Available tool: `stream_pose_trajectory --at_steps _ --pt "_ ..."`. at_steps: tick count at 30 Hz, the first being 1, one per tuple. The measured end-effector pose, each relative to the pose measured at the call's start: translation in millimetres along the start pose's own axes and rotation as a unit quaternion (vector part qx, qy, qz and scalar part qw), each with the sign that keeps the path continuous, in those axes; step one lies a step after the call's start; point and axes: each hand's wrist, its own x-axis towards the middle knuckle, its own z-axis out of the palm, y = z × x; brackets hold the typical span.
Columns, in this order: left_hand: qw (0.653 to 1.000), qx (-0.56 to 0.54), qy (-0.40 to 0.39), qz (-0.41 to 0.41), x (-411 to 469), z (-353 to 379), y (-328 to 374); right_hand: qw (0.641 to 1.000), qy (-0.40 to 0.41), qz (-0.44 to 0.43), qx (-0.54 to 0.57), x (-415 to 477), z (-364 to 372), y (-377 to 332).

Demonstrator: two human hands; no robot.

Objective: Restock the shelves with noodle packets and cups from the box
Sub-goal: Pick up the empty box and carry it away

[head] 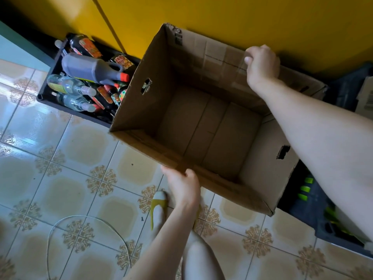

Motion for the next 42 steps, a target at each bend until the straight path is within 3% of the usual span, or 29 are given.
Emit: stream_pose_trajectory --at_steps 7,13,23,30,36,42 --pt "0.999 -0.032 -0.001 0.009 7.2 24.7 -5.8 0.999 0.031 0.016 -0.002 3.3 19.7 10.2" --pt "0.998 -0.053 0.0 0.028 9.1 21.5 -5.1 0.995 0.044 0.019 0.092 -23.9 9.9 21.3" --pt "0.999 -0.041 0.008 -0.003 12.1 -9.1 27.2 0.964 0.059 0.229 0.121 -168.2 -5.2 64.8" --pt "0.995 -0.015 0.056 0.083 93.6 -69.1 50.4 0.953 0.093 0.268 0.109 -194.9 -1.9 74.1" --pt "0.965 0.124 0.052 0.224 109.6 -98.8 63.1 0.93 0.11 0.317 0.15 -194.6 9.0 67.1" --pt "0.954 0.157 0.054 0.249 100.9 -97.4 70.5 0.918 0.147 0.318 0.186 -179.5 3.6 60.4"
